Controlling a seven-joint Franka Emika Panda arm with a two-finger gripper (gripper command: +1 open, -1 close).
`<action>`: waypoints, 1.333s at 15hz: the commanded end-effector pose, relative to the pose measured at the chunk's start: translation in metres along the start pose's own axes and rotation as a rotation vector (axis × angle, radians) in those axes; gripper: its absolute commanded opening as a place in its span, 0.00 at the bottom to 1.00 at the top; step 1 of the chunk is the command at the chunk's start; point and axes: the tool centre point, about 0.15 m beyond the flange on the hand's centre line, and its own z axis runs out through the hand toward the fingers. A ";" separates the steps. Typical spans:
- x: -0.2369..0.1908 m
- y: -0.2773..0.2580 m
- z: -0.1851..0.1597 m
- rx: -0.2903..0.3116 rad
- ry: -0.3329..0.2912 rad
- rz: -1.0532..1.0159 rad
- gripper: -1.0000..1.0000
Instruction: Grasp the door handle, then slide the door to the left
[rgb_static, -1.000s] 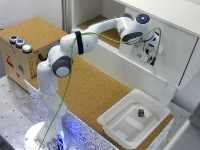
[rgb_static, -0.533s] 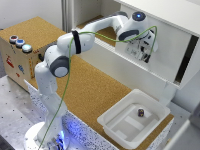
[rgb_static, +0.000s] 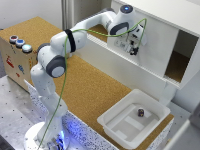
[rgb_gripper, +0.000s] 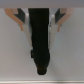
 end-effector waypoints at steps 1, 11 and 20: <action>0.037 -0.079 0.033 -0.113 0.064 -0.026 0.00; 0.068 -0.187 0.040 -0.073 0.078 -0.135 0.00; 0.083 -0.275 0.038 -0.040 0.101 -0.230 0.00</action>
